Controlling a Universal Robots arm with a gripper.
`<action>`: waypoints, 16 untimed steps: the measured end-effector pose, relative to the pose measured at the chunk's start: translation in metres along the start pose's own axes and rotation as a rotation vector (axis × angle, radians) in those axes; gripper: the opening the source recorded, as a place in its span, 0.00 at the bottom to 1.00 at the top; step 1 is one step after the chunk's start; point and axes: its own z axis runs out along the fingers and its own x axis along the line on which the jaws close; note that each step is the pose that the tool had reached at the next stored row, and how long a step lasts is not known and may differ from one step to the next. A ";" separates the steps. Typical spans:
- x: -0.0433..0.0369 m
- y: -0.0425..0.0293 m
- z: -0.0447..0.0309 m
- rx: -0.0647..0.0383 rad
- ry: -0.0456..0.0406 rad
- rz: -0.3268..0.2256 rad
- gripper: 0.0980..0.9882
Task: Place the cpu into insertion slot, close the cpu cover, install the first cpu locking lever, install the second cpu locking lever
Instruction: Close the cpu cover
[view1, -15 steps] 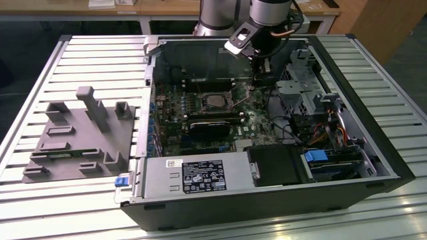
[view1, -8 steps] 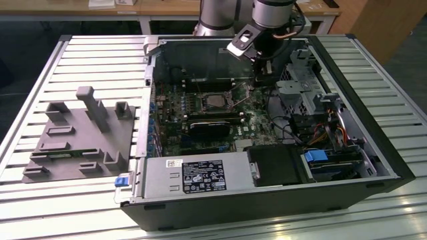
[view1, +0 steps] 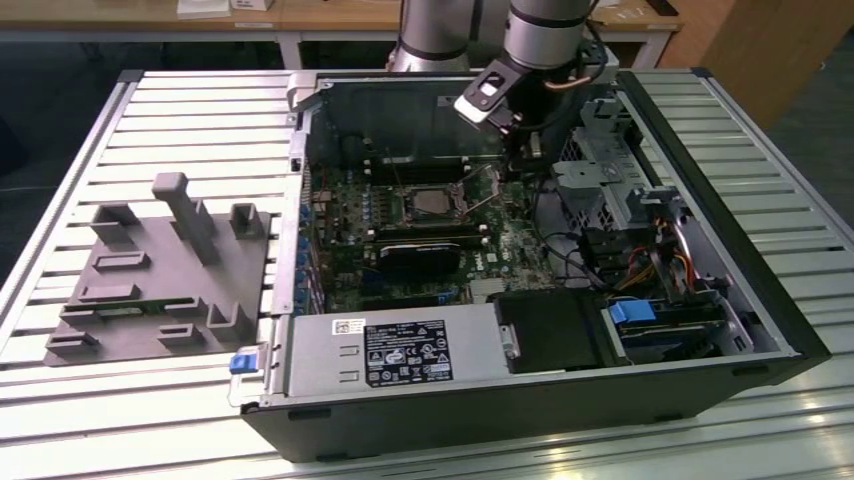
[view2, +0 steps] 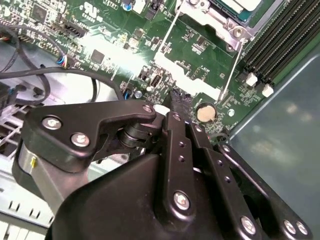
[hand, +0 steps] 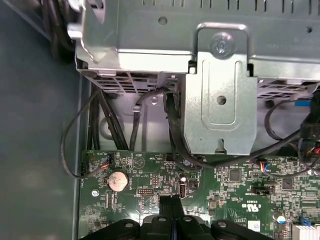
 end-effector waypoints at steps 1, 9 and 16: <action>0.0001 0.0000 0.0020 0.003 0.0000 0.000 0.00; 0.0001 -0.0002 0.0077 0.009 0.0001 0.000 0.00; 0.0001 0.0009 0.0087 0.099 0.0012 -0.002 0.00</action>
